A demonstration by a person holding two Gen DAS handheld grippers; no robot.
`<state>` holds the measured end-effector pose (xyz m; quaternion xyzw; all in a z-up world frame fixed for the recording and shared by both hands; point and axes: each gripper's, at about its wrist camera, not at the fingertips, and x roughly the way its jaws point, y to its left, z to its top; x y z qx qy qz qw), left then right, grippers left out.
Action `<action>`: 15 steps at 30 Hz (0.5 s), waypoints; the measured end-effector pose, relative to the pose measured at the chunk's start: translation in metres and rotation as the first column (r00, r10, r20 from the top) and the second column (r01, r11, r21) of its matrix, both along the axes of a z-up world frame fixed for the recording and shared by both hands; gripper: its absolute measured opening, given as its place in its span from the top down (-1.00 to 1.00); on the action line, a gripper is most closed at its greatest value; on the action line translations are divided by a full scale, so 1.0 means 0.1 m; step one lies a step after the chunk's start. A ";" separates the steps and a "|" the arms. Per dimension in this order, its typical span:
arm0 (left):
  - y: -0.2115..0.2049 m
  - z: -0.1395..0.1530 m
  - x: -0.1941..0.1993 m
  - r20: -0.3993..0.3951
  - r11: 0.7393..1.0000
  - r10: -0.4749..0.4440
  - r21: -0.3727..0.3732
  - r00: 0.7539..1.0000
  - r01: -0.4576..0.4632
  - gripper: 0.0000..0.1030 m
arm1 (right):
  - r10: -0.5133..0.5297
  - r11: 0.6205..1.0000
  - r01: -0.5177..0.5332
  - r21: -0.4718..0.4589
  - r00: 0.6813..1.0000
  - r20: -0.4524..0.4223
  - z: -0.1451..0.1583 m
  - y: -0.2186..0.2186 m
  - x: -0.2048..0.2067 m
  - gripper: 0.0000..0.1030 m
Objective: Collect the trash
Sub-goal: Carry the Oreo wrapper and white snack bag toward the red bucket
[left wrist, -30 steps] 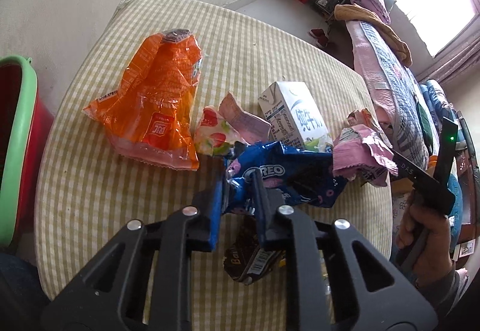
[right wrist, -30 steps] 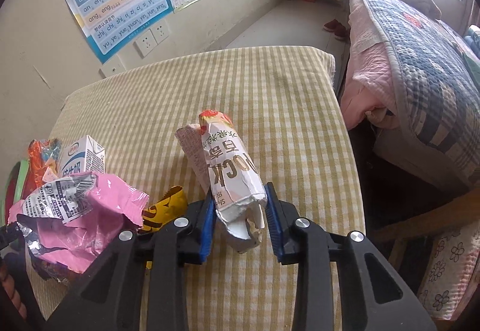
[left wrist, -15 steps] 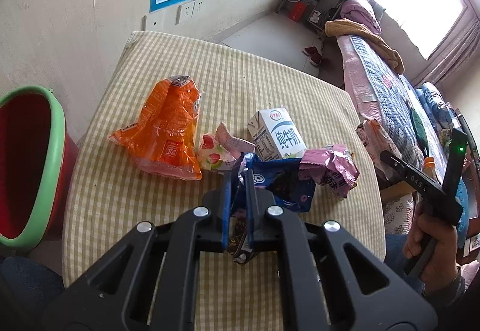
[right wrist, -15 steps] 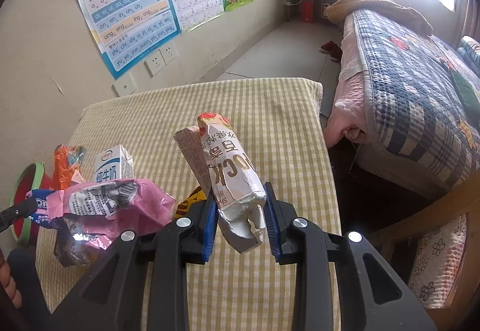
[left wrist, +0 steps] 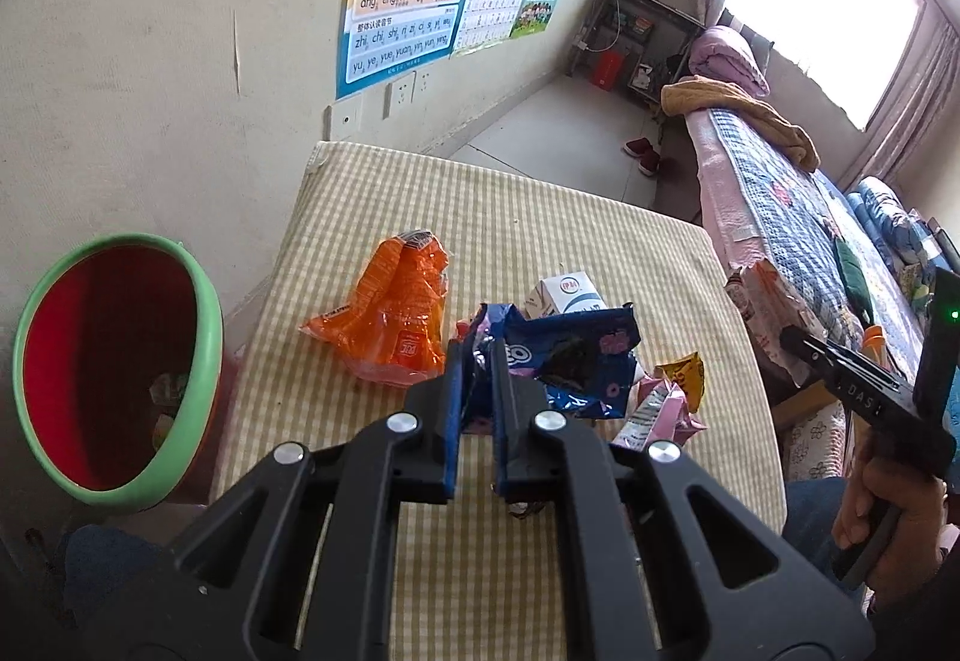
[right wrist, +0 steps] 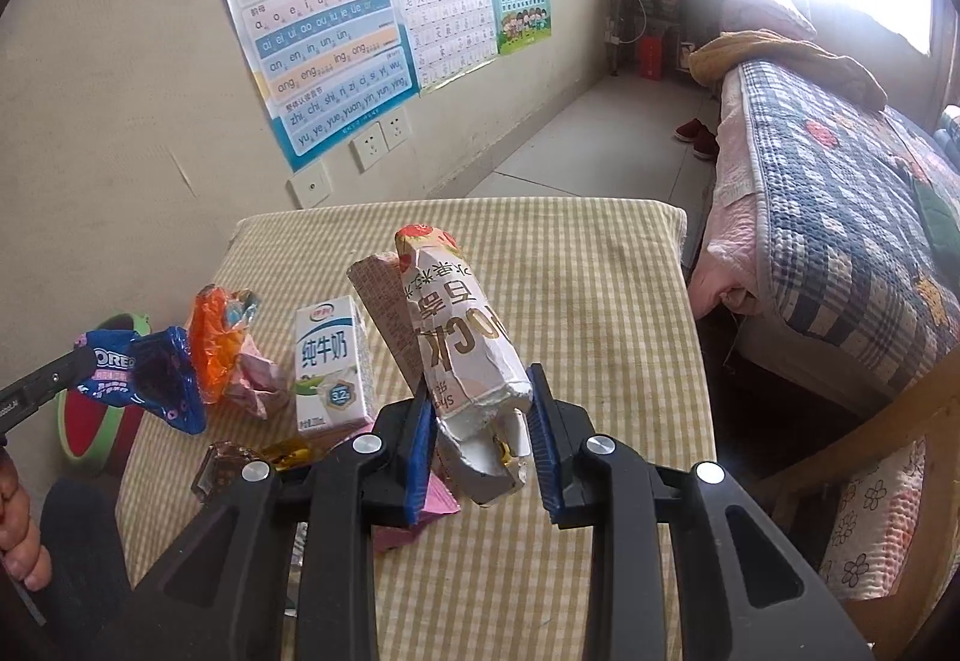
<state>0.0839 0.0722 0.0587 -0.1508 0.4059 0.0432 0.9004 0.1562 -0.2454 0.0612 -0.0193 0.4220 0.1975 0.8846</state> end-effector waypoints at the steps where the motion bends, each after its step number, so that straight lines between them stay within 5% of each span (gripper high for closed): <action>1: 0.02 0.02 -0.02 0.004 1.000 0.006 0.001 1.000 -0.006 0.85 | 0.009 1.000 -0.009 0.003 1.000 0.005 0.03 0.04 -0.02 0.46; 15: 0.51 0.20 -0.37 0.033 0.995 0.094 0.018 0.995 -0.095 0.85 | 0.151 0.988 -0.153 0.028 0.988 0.042 0.25 0.86 -0.30 0.46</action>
